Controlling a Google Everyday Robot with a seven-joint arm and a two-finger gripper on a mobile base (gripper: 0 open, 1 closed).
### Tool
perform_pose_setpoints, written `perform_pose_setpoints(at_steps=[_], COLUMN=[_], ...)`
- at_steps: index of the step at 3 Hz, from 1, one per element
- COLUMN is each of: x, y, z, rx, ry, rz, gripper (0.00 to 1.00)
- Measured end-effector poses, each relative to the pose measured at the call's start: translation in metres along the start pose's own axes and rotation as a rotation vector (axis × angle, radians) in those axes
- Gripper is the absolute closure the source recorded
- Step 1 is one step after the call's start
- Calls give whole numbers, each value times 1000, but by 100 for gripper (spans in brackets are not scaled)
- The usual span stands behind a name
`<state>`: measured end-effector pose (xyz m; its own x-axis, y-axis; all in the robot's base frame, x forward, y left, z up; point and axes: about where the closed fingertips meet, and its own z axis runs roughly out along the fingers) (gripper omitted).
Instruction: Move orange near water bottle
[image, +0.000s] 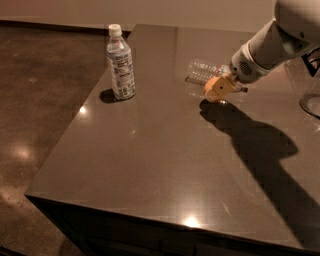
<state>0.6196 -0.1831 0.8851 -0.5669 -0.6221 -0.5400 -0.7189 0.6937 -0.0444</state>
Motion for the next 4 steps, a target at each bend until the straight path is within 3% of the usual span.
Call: perform_pose_setpoints(at_steps=[1, 2, 4], x=[5, 10, 20], y=[-3, -3, -7], z=[2, 4, 4], rx=[-6, 24, 117], ry=[-4, 7, 43], rz=[14, 29, 83], gripper=[100, 83, 36])
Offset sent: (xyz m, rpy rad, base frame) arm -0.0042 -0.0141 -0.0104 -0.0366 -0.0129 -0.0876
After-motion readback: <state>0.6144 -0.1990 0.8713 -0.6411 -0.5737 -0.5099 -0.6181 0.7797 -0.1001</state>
